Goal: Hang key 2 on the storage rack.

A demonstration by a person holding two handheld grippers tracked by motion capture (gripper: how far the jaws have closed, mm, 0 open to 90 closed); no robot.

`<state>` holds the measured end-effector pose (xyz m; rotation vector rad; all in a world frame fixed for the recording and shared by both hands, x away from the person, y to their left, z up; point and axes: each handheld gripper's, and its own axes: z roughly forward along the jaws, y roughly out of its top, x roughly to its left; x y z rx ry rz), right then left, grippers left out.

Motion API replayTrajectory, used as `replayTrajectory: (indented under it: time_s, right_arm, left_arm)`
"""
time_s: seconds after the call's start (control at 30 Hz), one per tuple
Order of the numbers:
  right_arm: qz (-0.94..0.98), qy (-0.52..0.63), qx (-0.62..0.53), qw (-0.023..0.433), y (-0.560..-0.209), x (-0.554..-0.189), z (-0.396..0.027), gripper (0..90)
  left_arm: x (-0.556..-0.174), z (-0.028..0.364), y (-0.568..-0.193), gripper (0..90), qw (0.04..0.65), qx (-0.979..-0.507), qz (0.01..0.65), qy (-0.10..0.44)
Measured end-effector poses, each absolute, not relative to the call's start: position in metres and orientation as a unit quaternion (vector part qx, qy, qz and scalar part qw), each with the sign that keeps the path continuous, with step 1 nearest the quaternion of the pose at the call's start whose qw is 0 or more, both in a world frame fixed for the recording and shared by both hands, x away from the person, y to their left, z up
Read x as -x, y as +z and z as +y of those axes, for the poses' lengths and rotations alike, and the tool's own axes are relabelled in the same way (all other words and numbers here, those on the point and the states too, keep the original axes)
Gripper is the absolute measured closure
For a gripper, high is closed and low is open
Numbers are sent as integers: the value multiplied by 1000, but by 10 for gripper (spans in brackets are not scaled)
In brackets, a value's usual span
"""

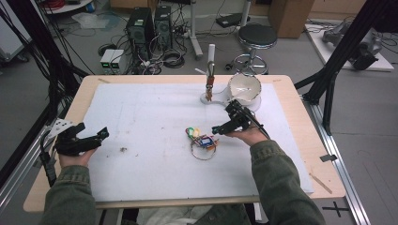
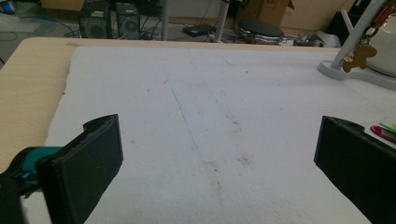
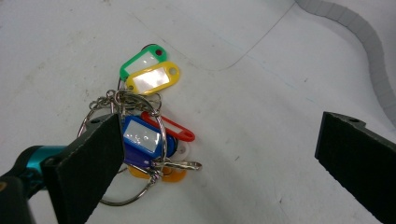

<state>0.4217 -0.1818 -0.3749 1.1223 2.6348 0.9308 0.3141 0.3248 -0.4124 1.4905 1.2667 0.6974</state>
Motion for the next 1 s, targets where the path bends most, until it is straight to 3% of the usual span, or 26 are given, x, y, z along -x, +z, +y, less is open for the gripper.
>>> replayTrajectory:
  time_s: [0.7,1.0]
  right_arm:
    - [891,284,-352,44,-391,-421,-158,9]
    - [897,277,-343,31,-399,-422,-151,49]
  left_arm:
    - [-315,324,-413,17,508,-619,525,289]
    - [-315,324,-413,17,507,-620,525,288]
